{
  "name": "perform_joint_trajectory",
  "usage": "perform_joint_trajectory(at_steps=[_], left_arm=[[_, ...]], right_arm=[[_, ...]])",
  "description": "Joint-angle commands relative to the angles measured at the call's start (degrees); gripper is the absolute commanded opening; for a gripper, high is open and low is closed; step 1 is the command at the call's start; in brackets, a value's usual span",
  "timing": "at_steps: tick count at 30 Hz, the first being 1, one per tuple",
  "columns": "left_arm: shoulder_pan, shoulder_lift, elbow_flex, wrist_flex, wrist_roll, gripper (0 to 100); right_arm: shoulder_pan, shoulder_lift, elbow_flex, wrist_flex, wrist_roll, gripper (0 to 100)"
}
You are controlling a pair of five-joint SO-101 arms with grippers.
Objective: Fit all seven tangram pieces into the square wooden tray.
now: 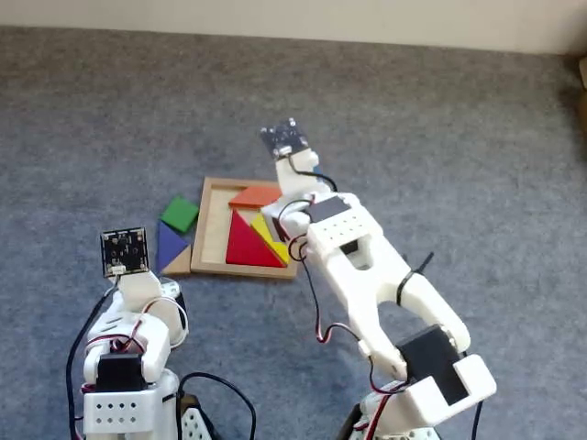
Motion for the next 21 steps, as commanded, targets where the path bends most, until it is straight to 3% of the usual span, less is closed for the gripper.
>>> perform_joint_trajectory(at_steps=[1, 10, 21], left_arm=[[-0.8, -0.1, 1.2, 0.1, -0.4, 0], [-0.8, -0.1, 1.2, 0.1, -0.4, 0], [-0.8, -0.1, 1.2, 0.1, -0.4, 0]], right_arm=[[-2.9, -2.1, -1.2, -7.9, 0.6, 0.9], [-6.3, 10.1, -1.8, -18.1, 0.6, 0.9], [-4.9, 15.8, -1.4, -18.2, 0.7, 0.9]])
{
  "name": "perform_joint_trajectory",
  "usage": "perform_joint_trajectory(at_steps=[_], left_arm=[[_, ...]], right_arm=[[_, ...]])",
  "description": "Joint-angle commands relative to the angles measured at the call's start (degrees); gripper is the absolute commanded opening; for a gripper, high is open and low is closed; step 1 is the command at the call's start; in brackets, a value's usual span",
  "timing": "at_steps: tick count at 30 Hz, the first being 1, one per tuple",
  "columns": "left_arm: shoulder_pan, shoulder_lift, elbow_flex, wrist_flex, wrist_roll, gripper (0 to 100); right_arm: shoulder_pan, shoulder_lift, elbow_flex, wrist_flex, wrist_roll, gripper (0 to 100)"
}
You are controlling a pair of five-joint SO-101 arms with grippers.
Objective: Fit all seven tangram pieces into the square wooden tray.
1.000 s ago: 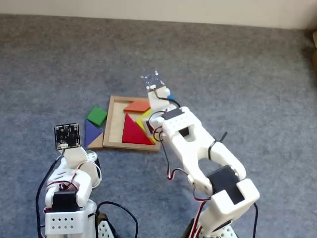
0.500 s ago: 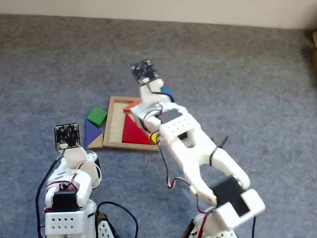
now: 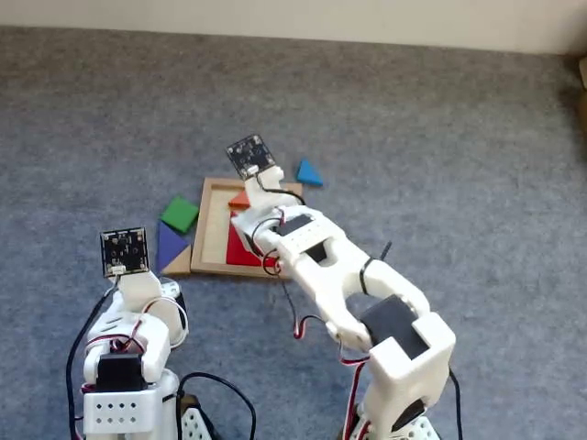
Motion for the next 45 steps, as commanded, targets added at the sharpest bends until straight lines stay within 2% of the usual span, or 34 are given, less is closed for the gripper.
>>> perform_joint_trajectory(at_steps=[1, 8, 16, 22, 27, 33, 45], left_arm=[[-0.8, -0.1, 1.2, 0.1, -0.4, 0], [-0.8, -0.1, 1.2, 0.1, -0.4, 0], [-0.8, -0.1, 1.2, 0.1, -0.4, 0], [-0.8, -0.1, 1.2, 0.1, -0.4, 0], [-0.8, -0.1, 1.2, 0.1, -0.4, 0], [-0.8, -0.1, 1.2, 0.1, -0.4, 0], [-0.8, -0.1, 1.2, 0.1, -0.4, 0]], right_arm=[[1.0, 0.0, -0.9, 0.1, 0.8, 0.9], [5.8, 0.0, -1.5, 17.8, 1.1, 0.9], [9.5, -0.1, -3.0, 27.1, 1.3, 0.9], [9.7, -0.1, -3.0, 35.8, 12.4, 0.5], [9.7, -0.6, -3.0, 39.1, 13.1, 0.5], [9.8, -7.8, -2.6, 43.3, 13.2, 0.5], [9.7, -19.1, -2.4, 43.6, 12.5, 0.6]])
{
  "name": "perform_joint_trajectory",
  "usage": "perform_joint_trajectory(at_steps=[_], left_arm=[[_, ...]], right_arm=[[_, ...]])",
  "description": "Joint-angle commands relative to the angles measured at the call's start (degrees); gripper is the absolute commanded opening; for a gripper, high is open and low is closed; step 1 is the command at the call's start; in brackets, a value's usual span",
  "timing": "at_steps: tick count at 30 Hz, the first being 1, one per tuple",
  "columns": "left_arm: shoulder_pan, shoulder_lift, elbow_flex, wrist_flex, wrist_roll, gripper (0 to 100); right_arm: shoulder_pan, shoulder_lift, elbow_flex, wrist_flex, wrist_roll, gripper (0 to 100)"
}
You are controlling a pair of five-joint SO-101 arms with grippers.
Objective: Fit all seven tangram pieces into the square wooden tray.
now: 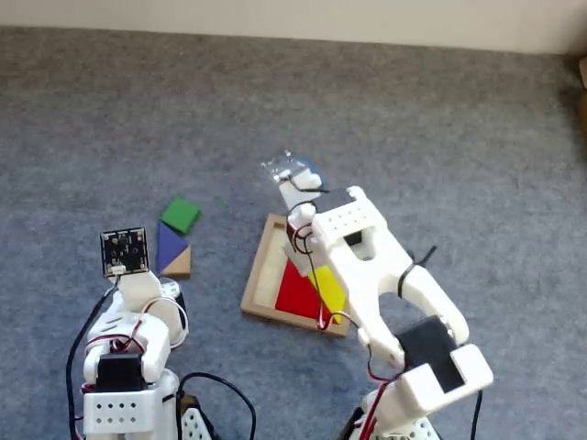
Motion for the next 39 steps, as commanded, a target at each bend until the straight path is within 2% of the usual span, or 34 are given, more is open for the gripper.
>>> perform_joint_trajectory(at_steps=[1, 4, 7, 10, 15, 26, 34, 39], left_arm=[[-0.8, -0.1, 1.2, 0.1, -0.4, 0], [-0.8, -0.1, 1.2, 0.1, -0.4, 0], [-0.8, -0.1, 1.2, 0.1, -0.4, 0], [-0.8, -0.1, 1.2, 0.1, -0.4, 0], [-0.8, -0.1, 1.2, 0.1, -0.4, 0], [-0.8, -0.1, 1.2, 0.1, -0.4, 0], [-0.8, -0.1, 1.2, 0.1, -0.4, 0], [-0.8, -0.1, 1.2, 0.1, -0.4, 0]], right_arm=[[0.7, -5.8, -0.2, 0.2, -1.4, 0.9], [0.2, -6.8, -0.7, 0.2, -9.8, 1.2], [-1.9, -6.8, -0.7, 0.2, -15.6, 8.0], [-4.4, -6.8, -0.3, 0.2, -20.1, 18.0], [-7.1, -6.7, -0.7, -0.2, -24.8, 19.0], [-8.2, 3.9, -0.8, -3.6, -25.6, 19.0], [-8.5, 5.0, -0.5, -3.8, -25.5, 18.6], [-8.3, 5.0, -0.4, -3.8, -24.7, 6.5]])
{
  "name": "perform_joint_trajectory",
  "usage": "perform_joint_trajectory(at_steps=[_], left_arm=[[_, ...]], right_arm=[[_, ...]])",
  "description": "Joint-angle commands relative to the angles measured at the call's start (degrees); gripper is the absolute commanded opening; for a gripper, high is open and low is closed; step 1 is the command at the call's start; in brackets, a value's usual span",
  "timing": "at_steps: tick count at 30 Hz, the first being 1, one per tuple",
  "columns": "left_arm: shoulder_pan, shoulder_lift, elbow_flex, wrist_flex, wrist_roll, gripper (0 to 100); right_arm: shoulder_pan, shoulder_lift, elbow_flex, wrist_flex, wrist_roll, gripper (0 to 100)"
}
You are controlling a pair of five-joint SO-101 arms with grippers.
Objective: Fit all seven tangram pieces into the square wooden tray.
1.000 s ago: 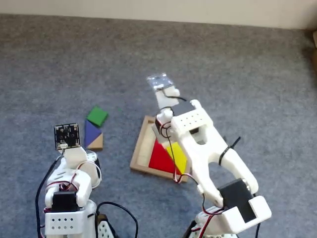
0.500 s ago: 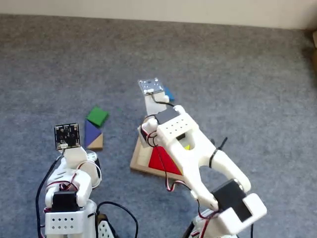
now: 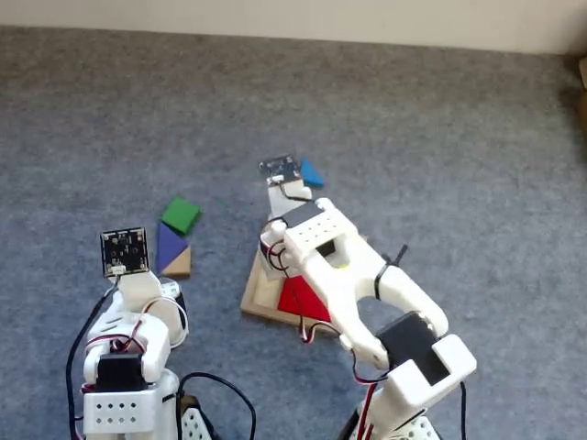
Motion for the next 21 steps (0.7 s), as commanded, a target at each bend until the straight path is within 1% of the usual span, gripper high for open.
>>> perform_joint_trajectory(at_steps=[1, 3, 5, 8, 12, 21], left_arm=[[-0.8, -0.1, 1.2, 0.1, -0.4, 0], [-0.8, -0.1, 1.2, 0.1, -0.4, 0], [-0.8, -0.1, 1.2, 0.1, -0.4, 0], [-0.8, -0.1, 1.2, 0.1, -0.4, 0], [-0.8, -0.1, 1.2, 0.1, -0.4, 0], [-0.8, -0.1, 1.2, 0.1, -0.4, 0]], right_arm=[[-0.5, -0.2, -0.6, -0.8, 2.1, 4.7], [-0.4, -0.2, -0.6, -0.7, 5.2, 3.2], [-0.4, -0.2, -0.6, -0.5, 6.5, 2.7], [0.0, -0.7, -0.8, 0.2, 6.7, 2.6], [0.5, -1.2, -1.5, 5.1, 6.8, 2.6], [0.6, -11.9, -1.9, 8.6, 6.8, 2.6]])
